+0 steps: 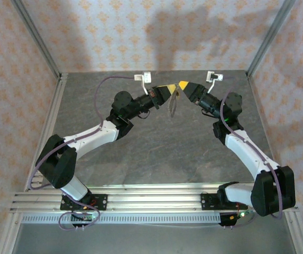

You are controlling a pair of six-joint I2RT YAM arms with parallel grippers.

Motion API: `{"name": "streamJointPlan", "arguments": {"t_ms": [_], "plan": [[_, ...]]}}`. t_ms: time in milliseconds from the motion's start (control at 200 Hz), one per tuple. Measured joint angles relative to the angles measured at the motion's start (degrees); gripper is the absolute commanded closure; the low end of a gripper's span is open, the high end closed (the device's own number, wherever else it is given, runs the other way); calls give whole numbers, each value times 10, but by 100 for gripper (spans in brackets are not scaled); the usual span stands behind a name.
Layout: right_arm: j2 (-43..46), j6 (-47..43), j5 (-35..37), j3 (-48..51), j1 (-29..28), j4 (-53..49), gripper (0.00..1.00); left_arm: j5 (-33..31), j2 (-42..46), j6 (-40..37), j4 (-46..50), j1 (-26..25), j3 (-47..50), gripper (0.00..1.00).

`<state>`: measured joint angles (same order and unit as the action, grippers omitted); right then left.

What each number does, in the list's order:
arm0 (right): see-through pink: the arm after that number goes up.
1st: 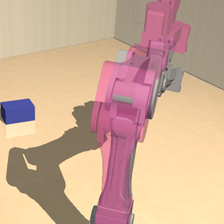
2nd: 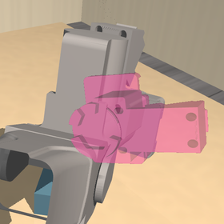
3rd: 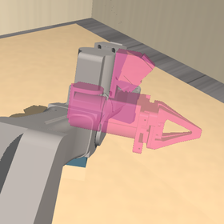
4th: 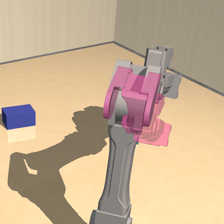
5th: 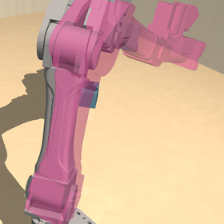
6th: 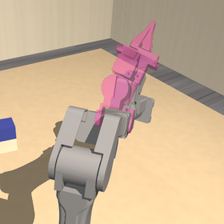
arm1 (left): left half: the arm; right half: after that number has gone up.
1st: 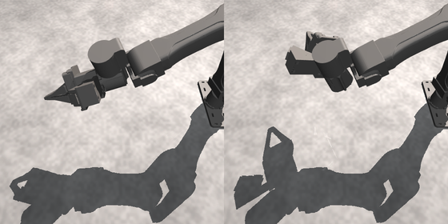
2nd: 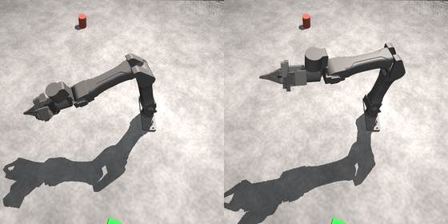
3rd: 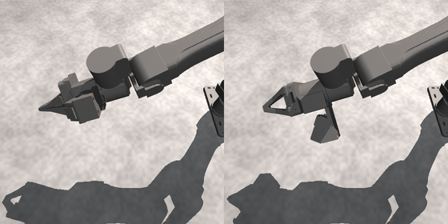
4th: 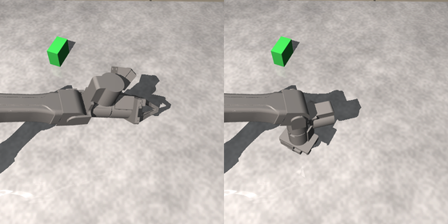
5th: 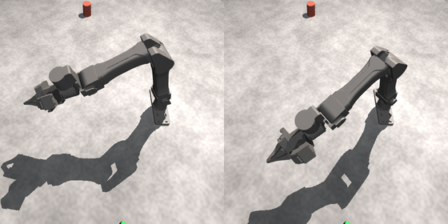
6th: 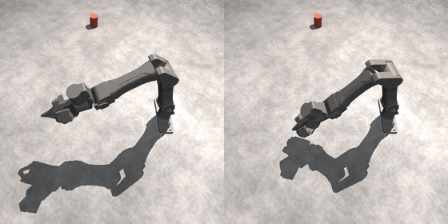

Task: Put the keys on the keyring

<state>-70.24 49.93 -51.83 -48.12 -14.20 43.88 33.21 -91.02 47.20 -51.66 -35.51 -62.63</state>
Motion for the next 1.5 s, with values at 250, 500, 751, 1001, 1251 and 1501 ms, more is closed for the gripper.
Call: {"name": "streamJointPlan", "arguments": {"t_ms": [250,500,751,1001,1251,1501], "plan": [[0,1,0,1,-9,7,61,-7,-1,14,-16,0,0,100],[0,3,0,1,-15,14,68,-7,-9,24,-20,0,0,100],[0,5,0,1,-19,17,77,-7,-14,25,-21,0,0,100],[0,4,0,13,-19,23,80,-7,-18,29,-21,0,0,100],[0,-1,10,29,-19,23,100,-10,-26,35,-20,0,0,100],[0,-2,15,30,-18,20,100,-11,-29,39,-20,0,-3,100]]}}
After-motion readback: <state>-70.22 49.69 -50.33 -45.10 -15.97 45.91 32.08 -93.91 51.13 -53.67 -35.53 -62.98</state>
